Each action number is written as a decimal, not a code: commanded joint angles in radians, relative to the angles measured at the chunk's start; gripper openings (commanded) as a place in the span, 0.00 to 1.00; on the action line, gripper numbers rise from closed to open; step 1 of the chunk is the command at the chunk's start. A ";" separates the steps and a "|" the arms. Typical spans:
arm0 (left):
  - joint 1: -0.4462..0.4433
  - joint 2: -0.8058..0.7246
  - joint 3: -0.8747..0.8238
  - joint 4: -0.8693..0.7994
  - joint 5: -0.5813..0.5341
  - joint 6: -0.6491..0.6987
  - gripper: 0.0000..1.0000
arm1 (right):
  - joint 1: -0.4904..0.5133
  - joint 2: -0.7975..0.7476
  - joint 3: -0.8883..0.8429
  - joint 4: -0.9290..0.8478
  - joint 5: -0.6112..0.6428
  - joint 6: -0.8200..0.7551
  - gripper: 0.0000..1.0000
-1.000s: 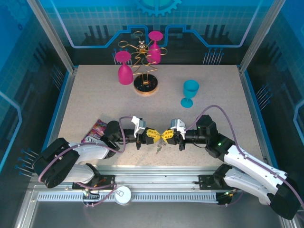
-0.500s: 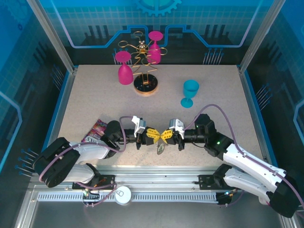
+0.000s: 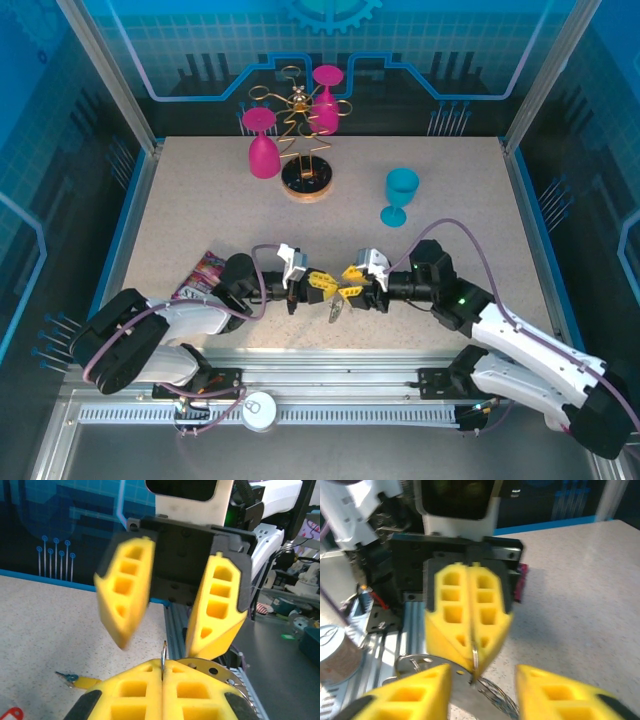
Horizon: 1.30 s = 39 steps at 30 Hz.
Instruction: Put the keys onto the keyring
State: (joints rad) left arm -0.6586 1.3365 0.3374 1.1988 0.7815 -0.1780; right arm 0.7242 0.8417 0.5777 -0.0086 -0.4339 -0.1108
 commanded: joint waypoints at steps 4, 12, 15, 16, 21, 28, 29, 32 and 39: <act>-0.005 -0.120 -0.004 -0.104 -0.127 0.209 0.00 | -0.017 -0.129 -0.004 -0.184 0.383 0.092 0.53; -0.022 -0.232 0.003 -0.233 -0.208 0.410 0.00 | -0.017 -0.103 0.025 -0.302 0.523 0.272 0.49; -0.028 -0.268 0.008 -0.282 -0.230 0.477 0.00 | -0.016 -0.092 0.022 -0.309 0.580 0.329 0.47; -0.028 -0.278 0.008 -0.294 -0.234 0.490 0.00 | -0.018 -0.089 0.021 -0.310 0.596 0.345 0.47; -0.028 -0.305 0.007 -0.317 -0.239 0.515 0.00 | -0.020 -0.075 0.019 -0.307 0.606 0.363 0.47; -0.028 -0.309 0.020 -0.384 -0.258 0.427 0.00 | -0.019 -0.074 0.025 -0.320 0.570 0.304 0.46; -0.028 -0.308 0.023 -0.398 -0.271 0.397 0.00 | -0.019 -0.079 0.026 -0.321 0.569 0.297 0.46; -0.028 -0.295 0.006 -0.394 -0.281 0.279 0.00 | -0.020 -0.091 0.024 -0.322 0.571 0.275 0.46; -0.042 -0.273 -0.045 -0.400 -0.291 0.098 0.00 | -0.019 -0.064 0.049 -0.407 0.652 0.321 0.43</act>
State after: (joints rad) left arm -0.6876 1.0557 0.3153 0.8021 0.5011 0.0257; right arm 0.7124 0.7673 0.5827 -0.3546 0.1696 0.1860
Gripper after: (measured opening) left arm 0.050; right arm 0.435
